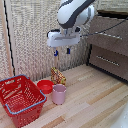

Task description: Meticulously direct the gripper system near the nourishment stick. Grapple the nourishment stick firmly with the gripper system. Progress with the gripper system grasping the stick toward the storage box. Tenderly permit the nourishment stick to descend into the box.

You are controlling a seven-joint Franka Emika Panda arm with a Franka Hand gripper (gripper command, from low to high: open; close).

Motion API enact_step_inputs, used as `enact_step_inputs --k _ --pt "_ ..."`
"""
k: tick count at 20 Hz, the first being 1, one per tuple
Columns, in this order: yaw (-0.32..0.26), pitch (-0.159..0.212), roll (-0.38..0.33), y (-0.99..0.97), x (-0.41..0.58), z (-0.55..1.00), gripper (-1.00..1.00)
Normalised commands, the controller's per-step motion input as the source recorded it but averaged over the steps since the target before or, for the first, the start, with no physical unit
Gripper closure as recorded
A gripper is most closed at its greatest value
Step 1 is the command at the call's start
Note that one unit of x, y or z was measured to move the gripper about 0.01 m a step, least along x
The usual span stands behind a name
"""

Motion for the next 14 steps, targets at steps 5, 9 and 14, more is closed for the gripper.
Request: enact_step_inputs --k 5,9,14 --pt "0.000 0.000 0.000 -0.09 0.401 -0.41 -1.00" --pt "0.000 0.000 0.000 -0.13 0.319 -0.46 -1.00" --pt "0.000 0.011 -0.001 -0.14 0.242 -0.45 -1.00"
